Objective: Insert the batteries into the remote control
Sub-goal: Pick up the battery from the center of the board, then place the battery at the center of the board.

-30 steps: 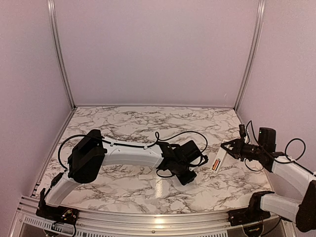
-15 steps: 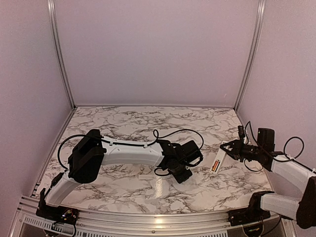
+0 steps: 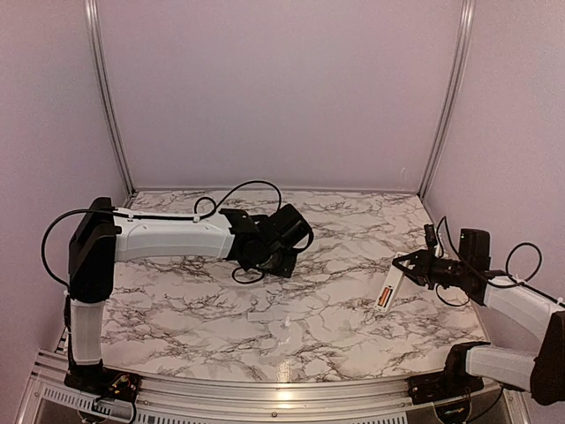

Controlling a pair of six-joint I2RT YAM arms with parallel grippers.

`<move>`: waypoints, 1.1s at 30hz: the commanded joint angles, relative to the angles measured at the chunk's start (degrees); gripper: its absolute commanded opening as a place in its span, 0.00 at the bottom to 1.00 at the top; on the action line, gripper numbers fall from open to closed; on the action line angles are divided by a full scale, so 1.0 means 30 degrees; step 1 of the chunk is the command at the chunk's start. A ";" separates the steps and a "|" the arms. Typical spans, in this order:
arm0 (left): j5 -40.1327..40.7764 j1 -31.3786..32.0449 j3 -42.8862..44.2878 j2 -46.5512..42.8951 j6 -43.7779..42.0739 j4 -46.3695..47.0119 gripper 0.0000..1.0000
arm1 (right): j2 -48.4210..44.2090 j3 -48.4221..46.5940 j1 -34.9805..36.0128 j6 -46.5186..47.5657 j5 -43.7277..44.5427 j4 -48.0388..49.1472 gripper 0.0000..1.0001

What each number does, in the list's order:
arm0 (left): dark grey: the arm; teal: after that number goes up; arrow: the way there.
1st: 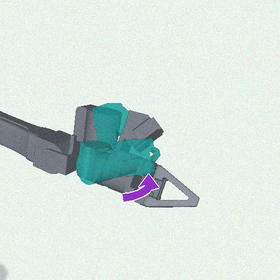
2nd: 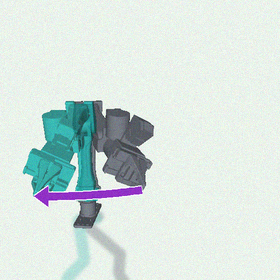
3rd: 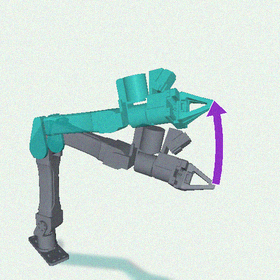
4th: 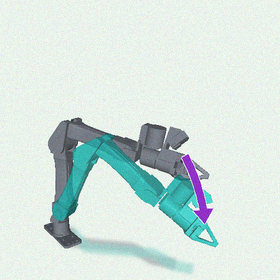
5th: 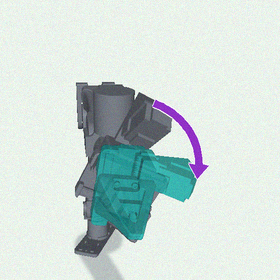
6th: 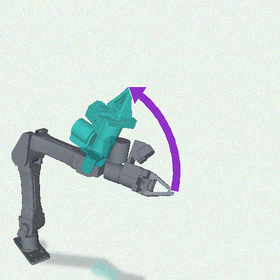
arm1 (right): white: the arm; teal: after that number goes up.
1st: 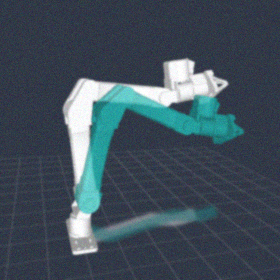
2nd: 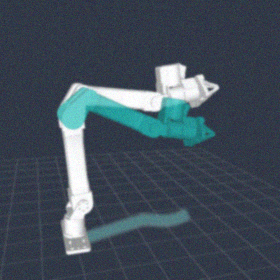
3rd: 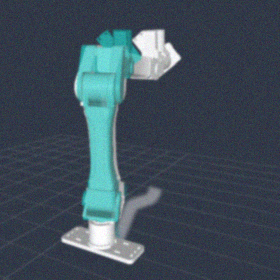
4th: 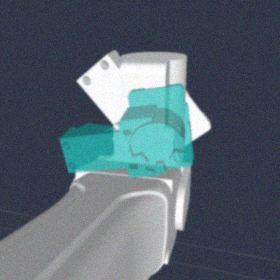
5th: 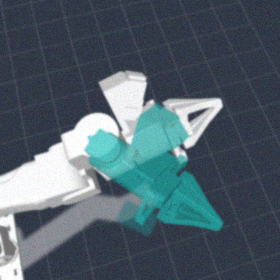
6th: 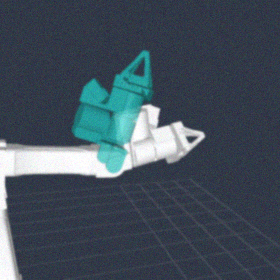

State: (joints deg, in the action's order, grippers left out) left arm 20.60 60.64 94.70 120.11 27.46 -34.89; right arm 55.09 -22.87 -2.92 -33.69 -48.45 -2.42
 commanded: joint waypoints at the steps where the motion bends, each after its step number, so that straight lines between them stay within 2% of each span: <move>1: 0.5559 0.0352 -0.0397 -0.2013 0.9322 -0.2253 0.00 | 0.0372 -0.0650 -0.0144 0.0295 -0.0403 0.0629 0.00; 7: 0.5008 -0.0204 -0.3318 -0.4011 1.6607 -0.3208 0.00 | 0.0501 -0.0754 -0.0141 0.0272 -0.0493 0.1303 0.00; 12: 0.5042 -0.1224 -0.5731 -0.5852 2.0189 -0.3189 0.00 | 0.0441 -0.0616 -0.0141 0.0269 -0.0550 0.1362 0.00; 17: 0.3561 -0.2614 -0.7667 -0.6821 2.1581 -0.1847 0.00 | 0.0357 -0.0608 -0.0148 0.0251 -0.0585 0.1331 0.00; 21: 0.1384 -0.3454 -0.9244 -0.6922 2.1722 0.0855 0.00 | 0.0274 -0.0608 -0.0141 0.0259 -0.0495 0.1246 0.00; 33: -0.0861 -0.3683 -0.8075 -0.3858 2.2758 0.1153 0.00 | -0.0107 -0.0667 -0.0141 0.0288 -0.0372 0.0893 0.00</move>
State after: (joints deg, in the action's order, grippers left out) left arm 20.86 50.02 68.42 105.36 94.26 -31.86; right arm 55.99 -22.92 -2.92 -33.36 -49.08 0.10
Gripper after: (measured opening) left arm 0.094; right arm 0.168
